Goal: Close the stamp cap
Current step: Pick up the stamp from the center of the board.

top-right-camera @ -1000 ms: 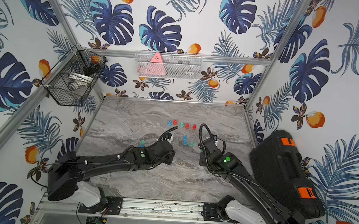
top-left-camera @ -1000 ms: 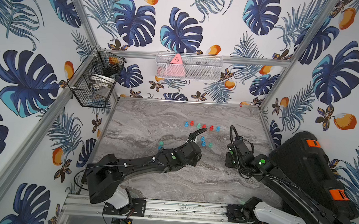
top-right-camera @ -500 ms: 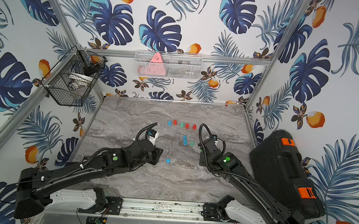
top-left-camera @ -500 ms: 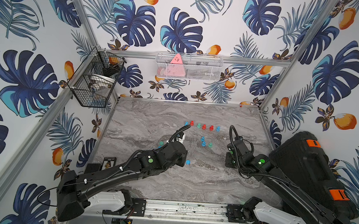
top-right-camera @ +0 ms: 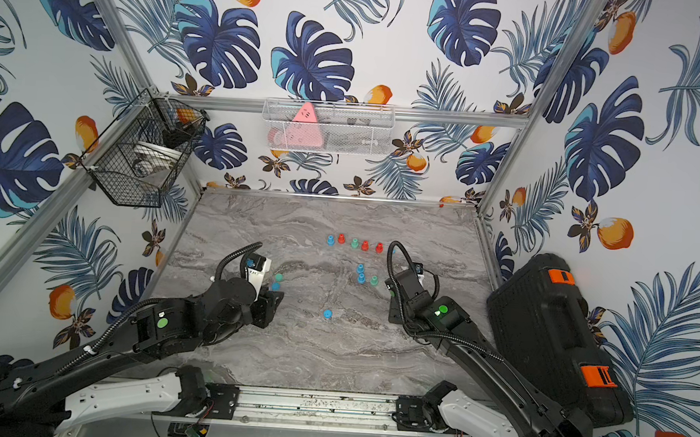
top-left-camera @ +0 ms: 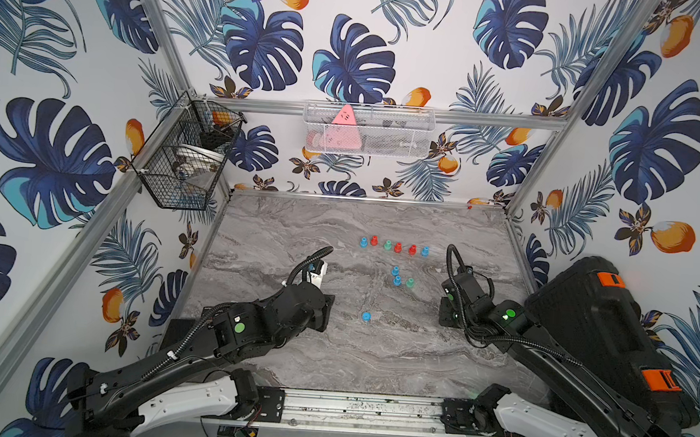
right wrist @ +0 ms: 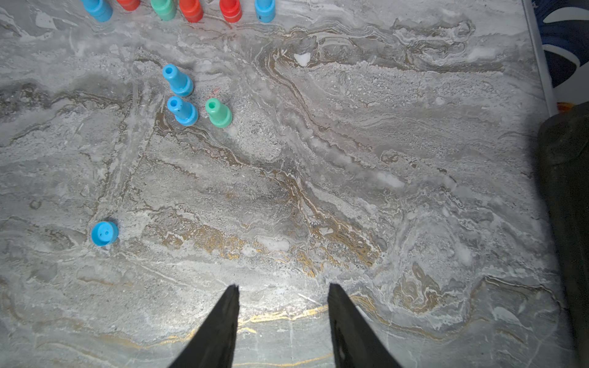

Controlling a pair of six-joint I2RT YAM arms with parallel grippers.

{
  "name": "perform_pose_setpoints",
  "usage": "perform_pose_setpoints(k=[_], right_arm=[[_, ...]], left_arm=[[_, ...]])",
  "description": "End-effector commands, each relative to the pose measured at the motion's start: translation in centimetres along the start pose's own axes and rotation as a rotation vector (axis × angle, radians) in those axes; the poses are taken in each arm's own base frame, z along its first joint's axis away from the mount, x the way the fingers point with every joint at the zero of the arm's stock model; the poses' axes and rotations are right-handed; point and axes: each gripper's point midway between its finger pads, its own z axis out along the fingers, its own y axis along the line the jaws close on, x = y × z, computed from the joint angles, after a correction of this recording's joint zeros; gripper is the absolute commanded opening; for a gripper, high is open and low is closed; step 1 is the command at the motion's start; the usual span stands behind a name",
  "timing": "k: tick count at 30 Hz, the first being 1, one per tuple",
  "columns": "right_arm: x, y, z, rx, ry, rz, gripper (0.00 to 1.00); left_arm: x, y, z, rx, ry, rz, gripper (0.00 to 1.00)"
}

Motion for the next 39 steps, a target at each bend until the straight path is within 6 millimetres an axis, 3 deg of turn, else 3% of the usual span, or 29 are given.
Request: perform_pose_setpoints(k=[1,13,20,24,29,39], right_arm=[[-0.3,0.0,0.0,0.004,-0.011,0.015,0.49],[-0.1,0.1,0.5,0.015,0.01,0.011,0.49],[0.3,1.0,2.1,0.018,0.082,-0.012,0.49],[-0.5,2.2,2.5,0.003,0.107,-0.028,0.48],[-2.4,4.3,2.9,-0.036,0.109,-0.045,0.48],[-5.8,9.7,7.0,-0.083,0.189,-0.115,0.48]], left_arm=[[0.5,1.9,-1.1,-0.062,0.011,0.036,0.49],[1.9,5.7,-4.6,-0.119,0.012,0.046,0.5],[1.7,6.2,-5.2,-0.103,-0.038,0.046,0.51],[3.5,6.5,-3.8,-0.11,-0.029,0.04,0.51],[3.2,6.9,-4.3,-0.116,-0.056,0.044,0.51],[3.2,6.9,-4.2,-0.115,-0.054,0.052,0.51]])
